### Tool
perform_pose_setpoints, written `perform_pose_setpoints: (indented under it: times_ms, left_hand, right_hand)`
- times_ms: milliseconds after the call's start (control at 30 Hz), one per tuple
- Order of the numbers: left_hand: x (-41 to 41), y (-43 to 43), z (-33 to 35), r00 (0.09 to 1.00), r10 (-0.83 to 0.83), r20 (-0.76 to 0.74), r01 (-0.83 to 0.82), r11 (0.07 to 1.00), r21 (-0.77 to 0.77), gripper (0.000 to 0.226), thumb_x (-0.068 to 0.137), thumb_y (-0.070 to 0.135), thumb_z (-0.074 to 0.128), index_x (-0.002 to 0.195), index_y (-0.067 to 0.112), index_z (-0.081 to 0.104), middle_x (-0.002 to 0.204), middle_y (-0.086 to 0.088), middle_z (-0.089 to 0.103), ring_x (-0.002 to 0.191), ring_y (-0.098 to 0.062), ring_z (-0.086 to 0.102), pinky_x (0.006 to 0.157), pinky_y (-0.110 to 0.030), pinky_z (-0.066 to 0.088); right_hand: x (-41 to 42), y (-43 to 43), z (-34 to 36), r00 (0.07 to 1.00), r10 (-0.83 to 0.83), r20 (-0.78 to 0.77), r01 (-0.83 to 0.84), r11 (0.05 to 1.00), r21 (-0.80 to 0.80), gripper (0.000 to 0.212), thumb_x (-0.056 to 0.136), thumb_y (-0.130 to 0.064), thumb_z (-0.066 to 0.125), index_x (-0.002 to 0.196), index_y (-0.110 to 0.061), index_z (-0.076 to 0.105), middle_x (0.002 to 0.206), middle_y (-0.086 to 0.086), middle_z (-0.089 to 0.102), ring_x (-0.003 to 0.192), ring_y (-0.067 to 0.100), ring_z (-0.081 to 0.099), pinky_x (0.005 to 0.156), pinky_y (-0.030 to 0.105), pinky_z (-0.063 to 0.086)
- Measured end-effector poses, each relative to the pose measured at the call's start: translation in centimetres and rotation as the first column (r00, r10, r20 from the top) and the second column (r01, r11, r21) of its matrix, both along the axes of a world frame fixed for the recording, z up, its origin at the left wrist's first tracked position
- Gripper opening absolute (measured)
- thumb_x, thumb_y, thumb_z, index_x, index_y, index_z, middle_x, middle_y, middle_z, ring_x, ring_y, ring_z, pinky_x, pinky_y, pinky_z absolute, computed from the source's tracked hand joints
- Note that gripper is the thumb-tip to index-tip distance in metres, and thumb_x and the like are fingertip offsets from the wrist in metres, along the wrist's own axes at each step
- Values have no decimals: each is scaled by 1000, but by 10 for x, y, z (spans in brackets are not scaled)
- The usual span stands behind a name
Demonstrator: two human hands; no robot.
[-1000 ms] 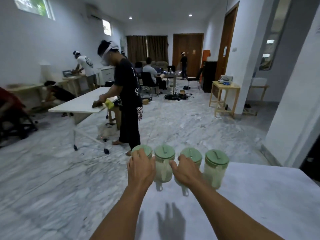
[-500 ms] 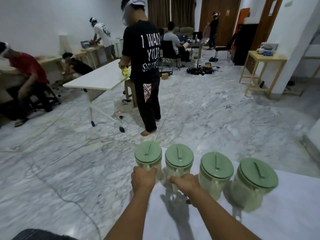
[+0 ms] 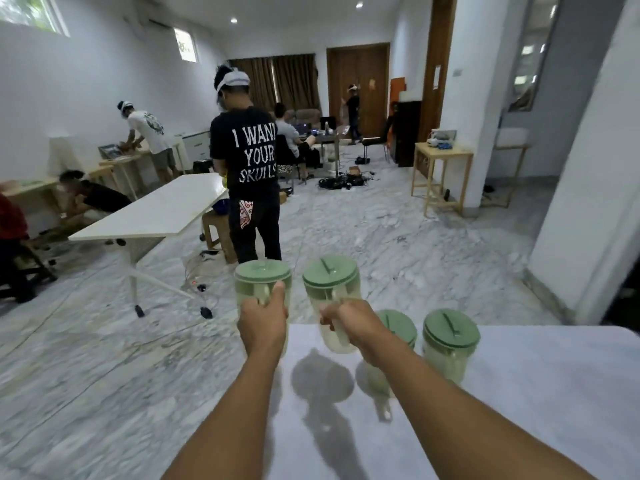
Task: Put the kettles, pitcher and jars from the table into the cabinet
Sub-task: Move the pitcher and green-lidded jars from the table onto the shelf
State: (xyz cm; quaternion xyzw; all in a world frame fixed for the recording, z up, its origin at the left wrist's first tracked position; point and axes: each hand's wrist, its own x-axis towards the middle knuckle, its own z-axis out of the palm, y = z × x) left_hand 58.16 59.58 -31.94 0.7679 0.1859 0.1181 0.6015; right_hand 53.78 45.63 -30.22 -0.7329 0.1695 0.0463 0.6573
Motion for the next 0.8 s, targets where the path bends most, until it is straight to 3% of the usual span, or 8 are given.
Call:
perform_pose_setpoints:
  times_ms: [167,367,500,633,800]
  left_hand:
    - [-55,-36,84,946,-211,247,240,966,-95,54,92,54,52,93,2,69,77,-9,72,62,-19,62,53,-28,39]
    - [-161,-128,150,762,-540,357,616,775,-142,52,88,51,52,97,2,66,84,-13,71,77,-28,65,70,-39,50]
    - [-254,-200,176,574,-693,436,804,578,-140,51,85,51,51,95,3,66,75,-9,69,74,-27,64,80,-49,55]
    - [-356,-271,190,387,-799,461,922,353,-162,41,90,47,52,92,7,60,71,-5,66,71,-24,61,81,-46,54]
    - [-493,-355,203,140,-855,500,983,62,-170,38,93,42,53,95,5,63,68,-3,63,65,-22,58,69,-39,49]
  right_hand:
    - [-79,-30,78,935,-285,209,278,958,64,10,92,-25,63,89,-15,61,83,6,64,78,21,62,66,31,44]
    - [-224,-99,132,717,-596,362,606,789,99,11,92,-25,60,83,-17,59,70,3,52,65,18,51,64,33,40]
    - [-334,-147,155,500,-752,430,802,589,98,15,87,-28,62,75,-19,59,65,2,52,60,17,48,60,32,38]
    - [-445,-193,174,232,-845,482,928,341,152,33,87,-47,60,69,-19,58,61,1,54,56,17,49,57,29,38]
    - [-589,-243,187,-63,-856,514,985,30,172,49,89,-58,50,62,-19,58,54,0,56,52,18,51,62,33,41]
